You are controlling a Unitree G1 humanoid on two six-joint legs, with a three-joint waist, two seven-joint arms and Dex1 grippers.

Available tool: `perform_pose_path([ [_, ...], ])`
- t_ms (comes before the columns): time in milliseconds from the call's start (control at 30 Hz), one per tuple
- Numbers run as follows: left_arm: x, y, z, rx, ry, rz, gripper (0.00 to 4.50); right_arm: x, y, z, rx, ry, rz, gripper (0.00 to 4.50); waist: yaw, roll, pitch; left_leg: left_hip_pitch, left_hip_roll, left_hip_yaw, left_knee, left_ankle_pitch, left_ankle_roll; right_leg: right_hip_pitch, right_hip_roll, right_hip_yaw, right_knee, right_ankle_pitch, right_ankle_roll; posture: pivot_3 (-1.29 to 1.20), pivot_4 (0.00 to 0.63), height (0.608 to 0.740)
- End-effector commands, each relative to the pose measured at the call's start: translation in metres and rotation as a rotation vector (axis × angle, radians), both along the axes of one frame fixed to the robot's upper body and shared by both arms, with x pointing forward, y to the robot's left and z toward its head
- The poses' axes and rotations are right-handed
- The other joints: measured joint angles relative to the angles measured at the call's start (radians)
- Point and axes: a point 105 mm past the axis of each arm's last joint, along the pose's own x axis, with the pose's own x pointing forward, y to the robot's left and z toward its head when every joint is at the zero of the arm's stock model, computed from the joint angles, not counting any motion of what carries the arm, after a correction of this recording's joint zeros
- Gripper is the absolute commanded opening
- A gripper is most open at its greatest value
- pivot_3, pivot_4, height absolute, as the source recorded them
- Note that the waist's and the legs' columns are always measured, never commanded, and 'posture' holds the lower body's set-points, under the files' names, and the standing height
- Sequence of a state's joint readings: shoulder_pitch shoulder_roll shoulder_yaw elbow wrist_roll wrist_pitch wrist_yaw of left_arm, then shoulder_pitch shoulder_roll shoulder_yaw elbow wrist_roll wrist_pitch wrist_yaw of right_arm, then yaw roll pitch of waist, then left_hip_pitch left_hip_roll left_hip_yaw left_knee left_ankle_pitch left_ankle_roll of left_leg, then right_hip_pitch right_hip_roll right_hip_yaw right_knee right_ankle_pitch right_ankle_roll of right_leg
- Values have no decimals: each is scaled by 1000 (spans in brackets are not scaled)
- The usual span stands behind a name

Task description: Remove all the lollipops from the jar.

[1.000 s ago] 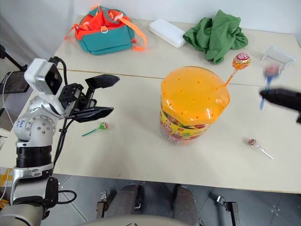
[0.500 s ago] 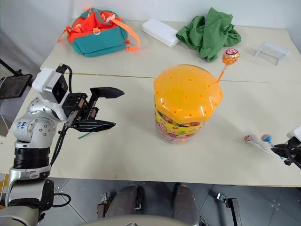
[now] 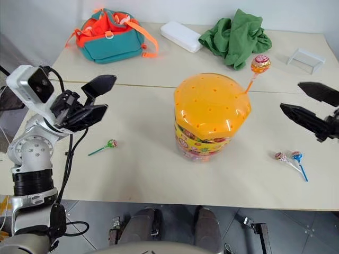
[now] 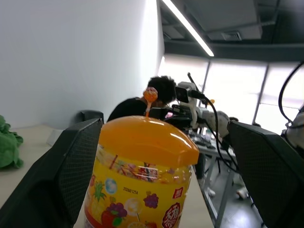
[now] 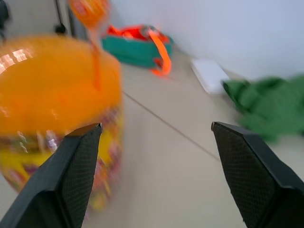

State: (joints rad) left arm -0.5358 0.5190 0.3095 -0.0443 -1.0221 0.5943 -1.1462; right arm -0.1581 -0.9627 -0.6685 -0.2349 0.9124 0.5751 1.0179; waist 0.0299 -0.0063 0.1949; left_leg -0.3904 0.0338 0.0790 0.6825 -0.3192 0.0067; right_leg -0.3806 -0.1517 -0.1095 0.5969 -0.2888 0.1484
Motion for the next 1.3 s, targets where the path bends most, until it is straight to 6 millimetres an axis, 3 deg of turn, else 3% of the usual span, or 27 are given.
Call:
perform_pose_path([
  [33, -4, -2, 5, 12, -21, -25, 4500, 0, 23, 15, 57, -34, 73, 3875, 0, 0, 0, 0, 0, 0, 0, 0, 0, 0, 0, 0, 0, 0, 0, 0, 150, 740],
  [200, -3, -11, 5, 22, -34, -53, 4500, 12, 36, 15, 87, 11, 98, 3875, -3, 0, 0, 0, 0, 1, 0, 0, 0, -1, 0, 0, 0, 0, 0, 0, 150, 740],
  [333, -3, -17, 7, 16, -44, -76, 4500, 10, 52, 10, 85, 62, 191, 3875, -3, 0, 0, 0, 0, 1, -1, 0, 0, -1, 0, 0, 0, 0, 0, 0, 150, 740],
  [433, -3, -18, 7, 14, -45, -82, 4500, 11, 59, 11, 91, 68, 225, 3248, -5, 0, 0, -1, 0, 1, -1, 0, 0, -2, 0, 0, 0, 0, 0, 0, 150, 740],
  [733, -4, -20, 10, -2, -56, -88, 4500, 19, 59, 18, 117, 29, 223, 239, -4, 0, 0, -1, 0, 2, -1, 0, 0, -3, 0, 0, 0, 0, 0, 0, 150, 740],
  [833, -3, -21, 14, -18, -68, -95, 4500, 20, 53, 24, 142, 8, 211, 69, -6, 0, 0, -1, 0, 2, -1, 0, 0, -3, 0, 0, 1, 0, 0, 0, 150, 740],
  [967, -4, -27, 18, -9, -99, -113, 4500, 18, 24, 47, 177, -61, 108, 69, -2, 0, 0, -1, 0, 2, 0, 0, 0, -3, 0, 1, 1, 0, 0, 0, 150, 740],
  [1067, -3, -34, 1, 175, -179, -98, 4500, 18, -19, 43, 118, 20, -64, 69, 7, 0, 0, -2, -1, 3, 0, -1, 1, -3, 0, 1, 0, 0, 0, 0, 150, 740],
  [1167, -1, -36, -12, 287, -215, -91, 4500, 17, -52, 16, -14, 151, -217, 69, 8, 0, 0, -2, -1, 4, -2, -1, 1, -4, 0, 1, -1, 0, 0, 0, 150, 740],
  [1233, -2, -37, -22, 373, -239, -111, 4500, 18, -78, -22, -194, 276, -353, 69, 6, -1, 0, -2, 0, 5, -2, -1, 1, -5, 0, 1, -1, 0, 0, 0, 150, 740],
  [1300, -3, -38, -25, 386, -233, -121, 4500, 14, -88, -50, -331, 357, -385, 69, 2, -1, 0, -2, 0, 8, -2, -1, 1, -6, 0, 2, -1, 0, 0, 0, 150, 740],
])
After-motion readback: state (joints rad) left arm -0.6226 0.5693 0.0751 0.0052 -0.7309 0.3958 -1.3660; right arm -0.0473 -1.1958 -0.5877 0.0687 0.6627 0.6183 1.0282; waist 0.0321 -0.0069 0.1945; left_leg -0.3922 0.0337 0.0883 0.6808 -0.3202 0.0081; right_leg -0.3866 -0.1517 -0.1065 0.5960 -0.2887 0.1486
